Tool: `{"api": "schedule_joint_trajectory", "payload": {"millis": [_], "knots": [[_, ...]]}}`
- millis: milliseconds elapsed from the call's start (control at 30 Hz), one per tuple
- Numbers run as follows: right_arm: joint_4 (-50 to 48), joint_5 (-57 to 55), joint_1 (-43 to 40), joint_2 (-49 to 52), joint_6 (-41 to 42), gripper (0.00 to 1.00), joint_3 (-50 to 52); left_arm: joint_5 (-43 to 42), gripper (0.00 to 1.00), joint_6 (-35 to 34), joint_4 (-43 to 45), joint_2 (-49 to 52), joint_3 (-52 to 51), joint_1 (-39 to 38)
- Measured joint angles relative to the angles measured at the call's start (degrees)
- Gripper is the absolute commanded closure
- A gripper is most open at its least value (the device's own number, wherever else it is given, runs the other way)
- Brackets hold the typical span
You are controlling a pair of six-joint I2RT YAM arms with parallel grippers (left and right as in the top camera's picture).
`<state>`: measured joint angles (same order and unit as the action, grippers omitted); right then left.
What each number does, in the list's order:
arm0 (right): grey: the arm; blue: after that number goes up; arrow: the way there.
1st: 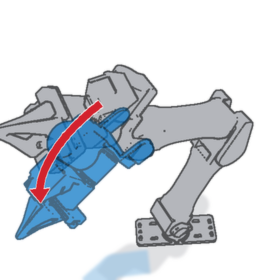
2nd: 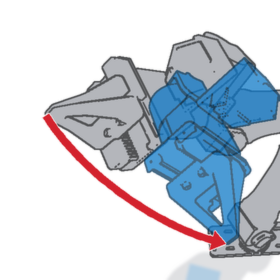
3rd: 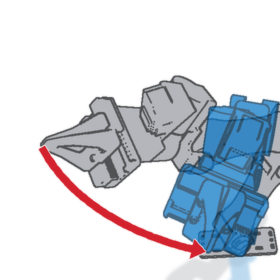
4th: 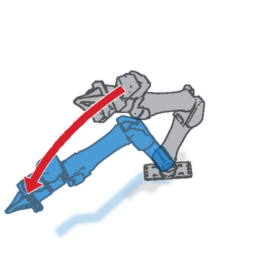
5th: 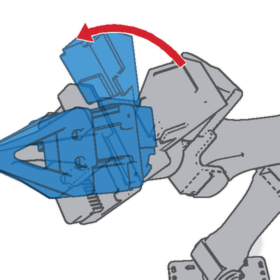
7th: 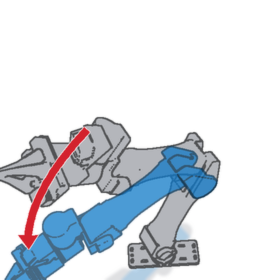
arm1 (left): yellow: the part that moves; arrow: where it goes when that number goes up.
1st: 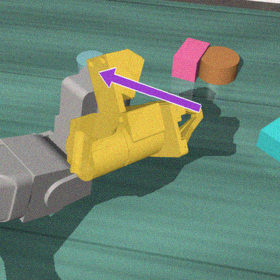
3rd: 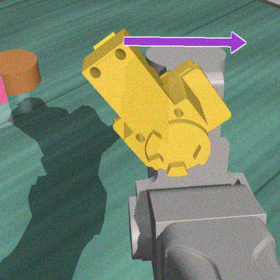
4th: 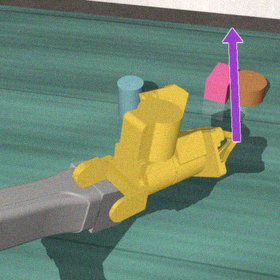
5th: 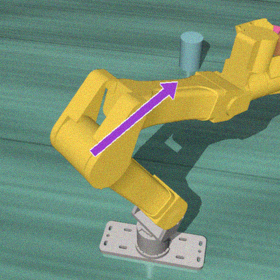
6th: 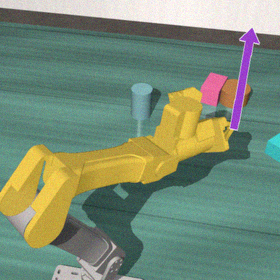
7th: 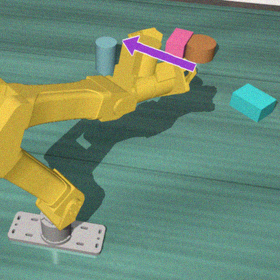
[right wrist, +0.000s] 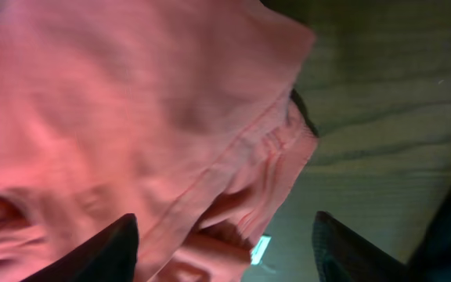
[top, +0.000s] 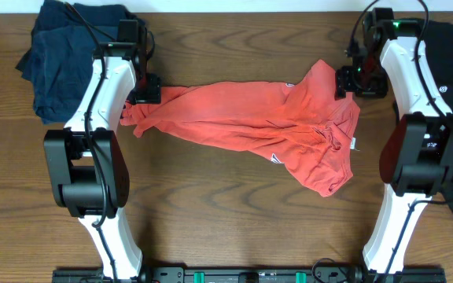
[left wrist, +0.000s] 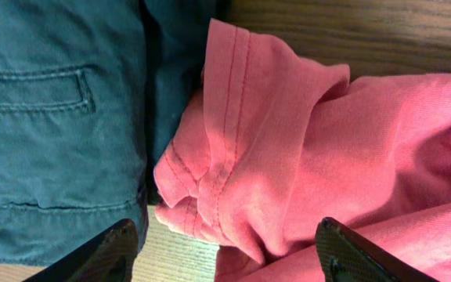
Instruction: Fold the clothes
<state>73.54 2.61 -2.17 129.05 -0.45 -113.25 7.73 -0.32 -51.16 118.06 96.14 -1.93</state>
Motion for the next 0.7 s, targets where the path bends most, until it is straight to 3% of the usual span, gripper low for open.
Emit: {"api": "schedule_joint_trajectory", "payload": {"millis": [433, 700], "knots": [[-2.1, 0.9, -1.8, 4.7, 0.2, 0.26, 0.1, 0.0, 0.16, -2.6, 1.8, 0.0, 0.0, 0.0], [-7.8, 1.8, -3.8, 4.7, 0.4, 0.33, 2.6, 0.0, 0.16, -2.7, 1.0, 0.0, 0.0, 0.0]]}}
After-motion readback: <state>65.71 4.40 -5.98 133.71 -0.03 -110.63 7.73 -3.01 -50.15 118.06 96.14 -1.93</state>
